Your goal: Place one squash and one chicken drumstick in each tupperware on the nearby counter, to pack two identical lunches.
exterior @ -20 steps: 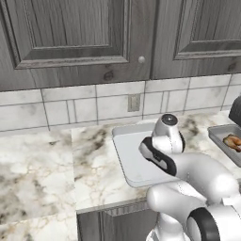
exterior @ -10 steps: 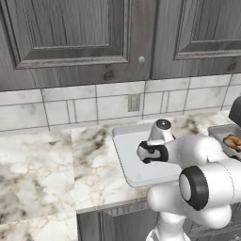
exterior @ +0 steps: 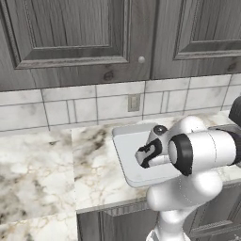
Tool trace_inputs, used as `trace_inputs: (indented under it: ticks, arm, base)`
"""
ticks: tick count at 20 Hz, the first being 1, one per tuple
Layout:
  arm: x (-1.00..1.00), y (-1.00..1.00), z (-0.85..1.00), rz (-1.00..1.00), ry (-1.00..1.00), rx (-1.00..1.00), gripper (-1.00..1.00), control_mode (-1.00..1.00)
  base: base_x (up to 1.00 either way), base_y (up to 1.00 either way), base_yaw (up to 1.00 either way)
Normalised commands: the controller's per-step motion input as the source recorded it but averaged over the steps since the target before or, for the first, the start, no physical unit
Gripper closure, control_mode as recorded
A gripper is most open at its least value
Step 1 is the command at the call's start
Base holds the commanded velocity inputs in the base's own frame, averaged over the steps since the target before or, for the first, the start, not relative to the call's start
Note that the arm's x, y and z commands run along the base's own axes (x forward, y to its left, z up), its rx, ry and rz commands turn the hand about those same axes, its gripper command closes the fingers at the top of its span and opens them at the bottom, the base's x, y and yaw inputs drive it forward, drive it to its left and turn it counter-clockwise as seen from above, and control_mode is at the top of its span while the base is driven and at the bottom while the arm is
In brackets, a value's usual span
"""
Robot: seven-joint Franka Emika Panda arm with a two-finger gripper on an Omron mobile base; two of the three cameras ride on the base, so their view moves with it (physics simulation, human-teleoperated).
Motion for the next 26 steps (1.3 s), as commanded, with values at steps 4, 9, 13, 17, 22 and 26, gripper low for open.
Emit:
trace_inputs:
  ticks: [4, 9, 13, 17, 22, 26]
  arm:
    - [0.18, 0.0, -0.13, 0.0, -0.06, 0.0, -1.0, -1.0]
    - [-0.11, 0.0, 0.1, 0.0, -0.05, 0.0, -1.0, -1.0]
    - [-0.54, -0.04, 0.52, -0.01, -0.07, 0.0, -1.0, -1.0]
    - [-0.26, -0.15, 0.94, -0.05, -0.05, 0.0, -1.0, -1.0]
    - [-0.43, -0.1, 0.89, -0.05, 0.0, 0.0, -1.0, -1.0]
    - [-0.6, -0.01, 0.3, -0.01, -0.02, 0.0, -1.0, -1.0]
  base:
    - [0.0, 0.0, 0.0]
    - [0.0, 0.0, 0.0]
    - [0.0, 0.0, 0.0]
    - [0.0, 0.0, 0.0]
    - [0.0, 0.0, 0.0]
    - [0.0, 0.0, 0.0]
